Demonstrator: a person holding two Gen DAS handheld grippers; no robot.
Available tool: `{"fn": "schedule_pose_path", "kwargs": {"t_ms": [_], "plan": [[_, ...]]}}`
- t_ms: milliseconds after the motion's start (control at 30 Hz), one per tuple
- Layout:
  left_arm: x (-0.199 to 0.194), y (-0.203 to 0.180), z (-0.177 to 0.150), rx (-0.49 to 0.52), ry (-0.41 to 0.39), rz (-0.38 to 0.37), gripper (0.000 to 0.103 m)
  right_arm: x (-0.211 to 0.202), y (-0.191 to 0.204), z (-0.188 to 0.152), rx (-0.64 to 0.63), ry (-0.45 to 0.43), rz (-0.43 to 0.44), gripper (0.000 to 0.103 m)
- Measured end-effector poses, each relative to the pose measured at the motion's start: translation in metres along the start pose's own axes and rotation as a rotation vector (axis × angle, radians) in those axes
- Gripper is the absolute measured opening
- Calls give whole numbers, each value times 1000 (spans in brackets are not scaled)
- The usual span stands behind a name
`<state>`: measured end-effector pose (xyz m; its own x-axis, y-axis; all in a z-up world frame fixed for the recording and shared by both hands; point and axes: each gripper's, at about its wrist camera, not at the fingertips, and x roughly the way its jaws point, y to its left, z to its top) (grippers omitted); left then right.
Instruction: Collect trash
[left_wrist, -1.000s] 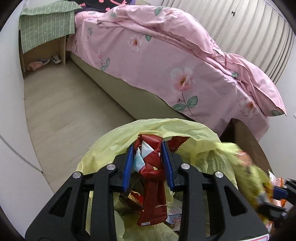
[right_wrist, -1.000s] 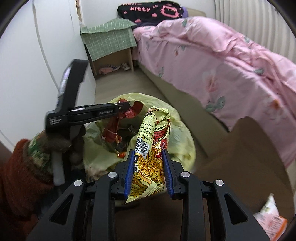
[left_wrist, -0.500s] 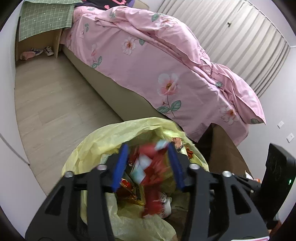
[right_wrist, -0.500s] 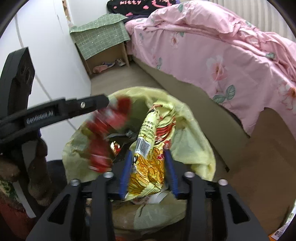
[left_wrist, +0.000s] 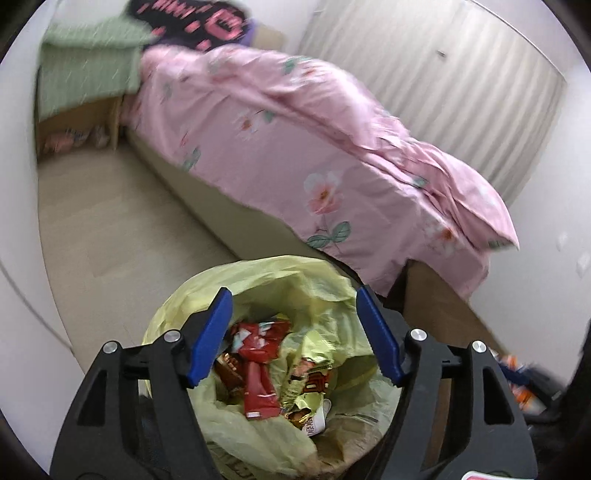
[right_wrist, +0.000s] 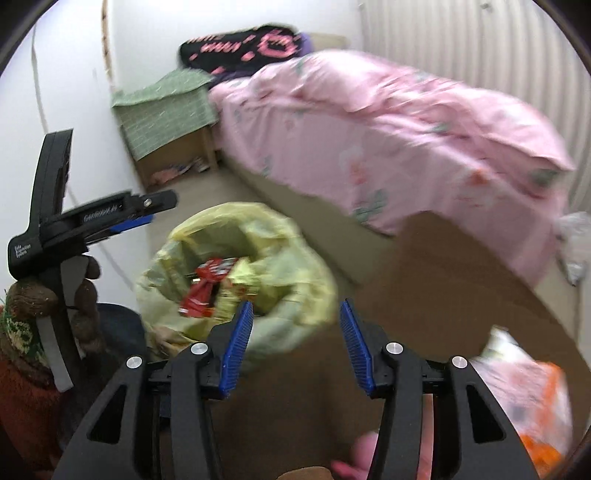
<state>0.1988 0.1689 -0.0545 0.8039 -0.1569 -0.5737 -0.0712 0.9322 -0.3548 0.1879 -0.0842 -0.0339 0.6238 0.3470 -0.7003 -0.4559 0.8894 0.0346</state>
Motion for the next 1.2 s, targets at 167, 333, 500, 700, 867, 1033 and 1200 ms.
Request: {"fn": "schedule_pose_path", "kwargs": {"t_ms": [167,333,500,700,867,1033,1200], "plan": [[-2,-59,-21,225,23,-87,66,-71,-44,-36,97,-93,-126,54],[-3,-106,-48,309,119,-220,66,-120,-87,-84,174,-98,-210,60],[-5,-158,-77,330,207,-348,66,-141,-109,-129,187,-48,-286,60],[-7,-207,-109,411,249,-364,66,-149,-121,-167,214,-33,-343,60],[-15,-227,-126,452,277,-384,66,-147,-136,-186,251,-24,-382,60],[-19,-246,-144,482,332,-413,66,-123,-168,-185,322,3,-341,60],[-20,-248,-139,451,290,-368,66,-98,-183,-173,338,9,-367,59]]}}
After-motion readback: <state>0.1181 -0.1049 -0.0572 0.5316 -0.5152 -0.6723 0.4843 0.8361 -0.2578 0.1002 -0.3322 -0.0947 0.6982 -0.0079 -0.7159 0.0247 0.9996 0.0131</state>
